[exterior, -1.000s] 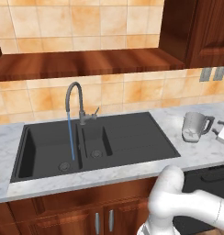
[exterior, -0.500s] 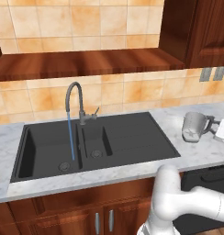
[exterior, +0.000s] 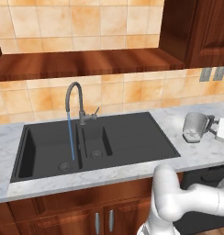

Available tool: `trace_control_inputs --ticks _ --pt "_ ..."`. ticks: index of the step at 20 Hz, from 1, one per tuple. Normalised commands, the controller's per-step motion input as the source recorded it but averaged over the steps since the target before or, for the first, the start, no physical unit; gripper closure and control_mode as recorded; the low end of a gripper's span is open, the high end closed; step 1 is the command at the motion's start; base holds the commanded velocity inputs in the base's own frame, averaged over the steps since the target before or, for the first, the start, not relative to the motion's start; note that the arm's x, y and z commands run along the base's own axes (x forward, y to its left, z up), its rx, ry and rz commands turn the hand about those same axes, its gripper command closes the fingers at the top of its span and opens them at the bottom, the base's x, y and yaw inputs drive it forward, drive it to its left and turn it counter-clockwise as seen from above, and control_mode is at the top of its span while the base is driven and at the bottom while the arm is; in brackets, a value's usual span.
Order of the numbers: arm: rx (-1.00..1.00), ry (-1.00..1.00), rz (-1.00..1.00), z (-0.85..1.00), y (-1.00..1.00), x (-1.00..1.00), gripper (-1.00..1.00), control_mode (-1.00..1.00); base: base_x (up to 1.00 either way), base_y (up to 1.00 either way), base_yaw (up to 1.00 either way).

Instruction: Turn on the sink faucet and place the jug under the water for a few seconds to fill it up.

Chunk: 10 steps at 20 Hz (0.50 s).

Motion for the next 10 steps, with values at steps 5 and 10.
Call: trace_control_inputs --ticks 5,10 --pt "-0.06 0.00 0.06 0.00 0.03 0.01 -1.00 -1.00 0.00 0.00 0.00" --pt "-0.12 0.01 0.07 0.00 0.26 0.15 -1.00 -1.00 0.00 0.00 0.00"
